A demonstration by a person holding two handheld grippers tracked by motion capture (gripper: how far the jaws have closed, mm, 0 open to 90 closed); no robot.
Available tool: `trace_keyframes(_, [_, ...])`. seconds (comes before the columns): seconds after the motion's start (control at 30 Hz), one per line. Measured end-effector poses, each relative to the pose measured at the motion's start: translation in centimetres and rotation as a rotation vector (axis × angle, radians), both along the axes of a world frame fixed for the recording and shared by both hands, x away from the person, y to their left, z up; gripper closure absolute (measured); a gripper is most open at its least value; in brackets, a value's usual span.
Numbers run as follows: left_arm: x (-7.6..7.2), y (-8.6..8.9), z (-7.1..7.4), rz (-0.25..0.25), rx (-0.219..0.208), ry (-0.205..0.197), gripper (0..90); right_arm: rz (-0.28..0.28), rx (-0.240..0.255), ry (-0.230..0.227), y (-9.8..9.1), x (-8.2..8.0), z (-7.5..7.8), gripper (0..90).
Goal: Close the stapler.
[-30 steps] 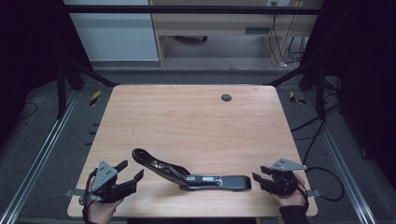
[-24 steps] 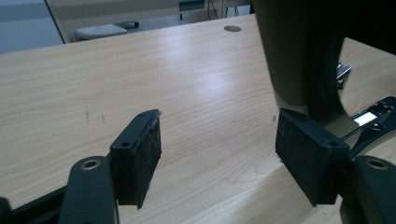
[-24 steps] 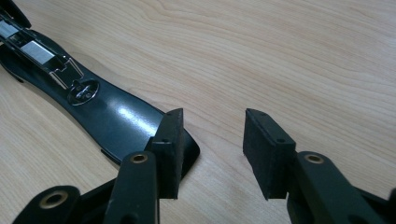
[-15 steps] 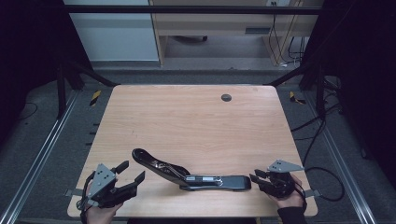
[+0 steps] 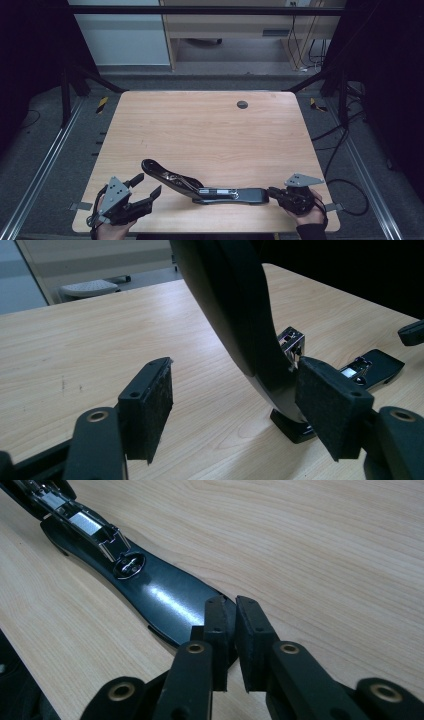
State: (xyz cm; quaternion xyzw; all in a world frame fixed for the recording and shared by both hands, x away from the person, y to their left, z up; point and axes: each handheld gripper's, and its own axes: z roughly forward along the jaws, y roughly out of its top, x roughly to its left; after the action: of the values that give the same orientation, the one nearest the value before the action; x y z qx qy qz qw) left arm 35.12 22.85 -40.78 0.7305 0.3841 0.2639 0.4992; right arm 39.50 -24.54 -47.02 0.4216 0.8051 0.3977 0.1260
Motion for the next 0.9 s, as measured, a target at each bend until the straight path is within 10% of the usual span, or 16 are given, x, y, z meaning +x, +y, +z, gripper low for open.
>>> trace_keyframes(0.9, [1.6,-1.5,1.0,-0.009,-0.013,-0.005,36.5,0.04,-0.033,0.027,1.1,0.7,-0.6,89.8])
